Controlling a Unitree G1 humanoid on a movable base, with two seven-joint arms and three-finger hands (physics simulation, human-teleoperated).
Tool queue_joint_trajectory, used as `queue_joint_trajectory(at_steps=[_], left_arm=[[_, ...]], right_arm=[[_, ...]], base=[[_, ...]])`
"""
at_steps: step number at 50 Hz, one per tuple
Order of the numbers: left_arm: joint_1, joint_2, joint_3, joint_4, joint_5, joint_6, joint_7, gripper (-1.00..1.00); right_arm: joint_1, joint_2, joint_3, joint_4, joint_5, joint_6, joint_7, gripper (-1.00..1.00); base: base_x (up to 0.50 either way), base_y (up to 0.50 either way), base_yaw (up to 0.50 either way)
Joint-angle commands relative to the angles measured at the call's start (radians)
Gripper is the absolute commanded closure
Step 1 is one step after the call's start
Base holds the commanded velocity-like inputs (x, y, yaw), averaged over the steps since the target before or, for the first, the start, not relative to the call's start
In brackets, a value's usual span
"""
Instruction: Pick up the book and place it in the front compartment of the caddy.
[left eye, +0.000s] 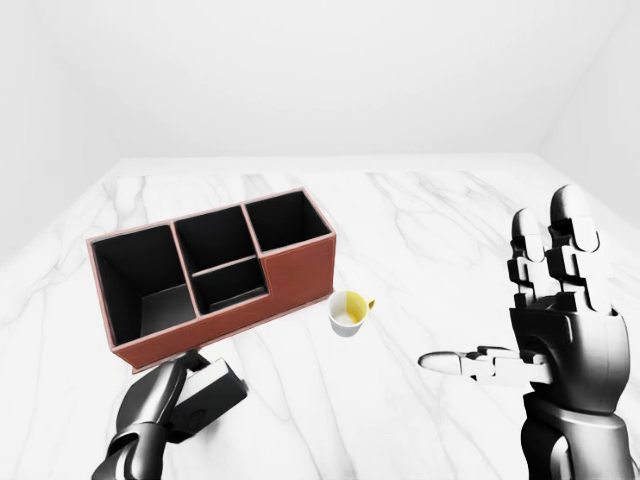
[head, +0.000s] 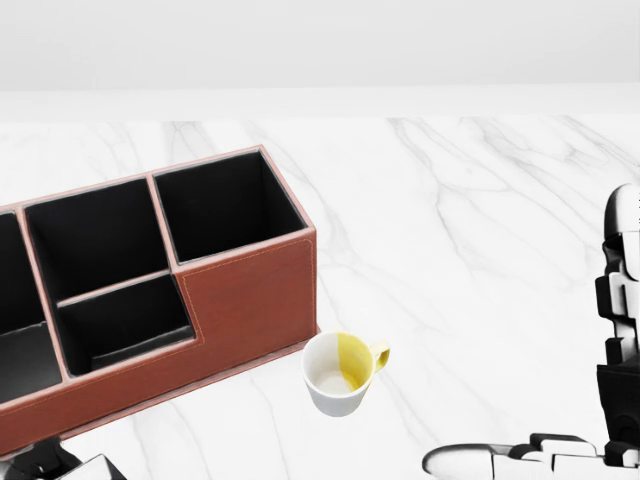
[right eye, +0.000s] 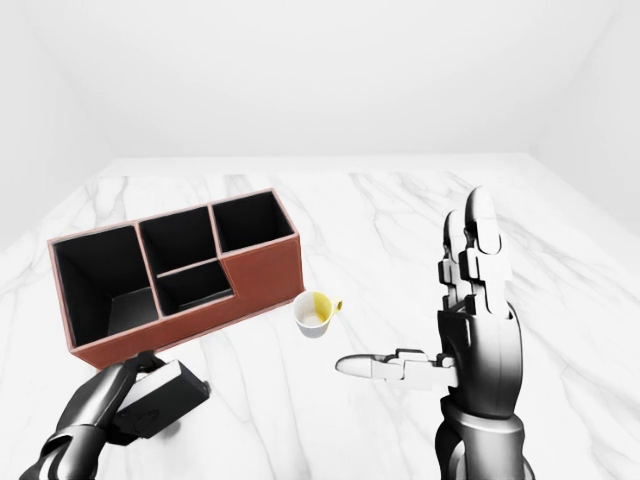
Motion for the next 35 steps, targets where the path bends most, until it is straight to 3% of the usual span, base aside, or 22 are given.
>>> queue_joint_trajectory(at_steps=[1,9,11,15,23,35], left_arm=[[-0.017,0.003,0.010,0.155,0.037,-0.064,0.047,1.00],[-0.017,0.004,0.011,0.142,0.040,-0.067,0.039,1.00],[-0.019,-0.003,0.016,0.131,0.034,-0.058,0.034,1.00],[-0.011,-0.005,0.023,0.092,0.031,-0.067,0.015,1.00],[0.010,-0.039,0.089,-0.088,0.028,-0.087,-0.107,1.00],[-0.029,-0.074,0.216,-0.301,0.013,-0.106,-0.278,1.00]], right_arm=[[-0.034,0.000,0.003,0.098,-0.002,0.000,-0.010,-1.00],[-0.034,0.001,0.001,0.097,-0.001,0.000,-0.010,-1.00],[-0.034,0.001,-0.001,0.095,0.000,0.000,-0.010,-0.99],[-0.034,0.002,-0.004,0.096,0.002,0.000,-0.010,-1.00],[-0.034,0.002,-0.001,0.098,-0.002,0.000,-0.011,-1.00],[-0.034,0.002,-0.002,0.093,-0.001,0.000,-0.012,-1.00]], base=[[0.00,0.00,0.00],[0.00,0.00,0.00],[0.00,0.00,0.00],[0.00,0.00,0.00],[0.00,0.00,0.00],[0.00,0.00,0.00]])
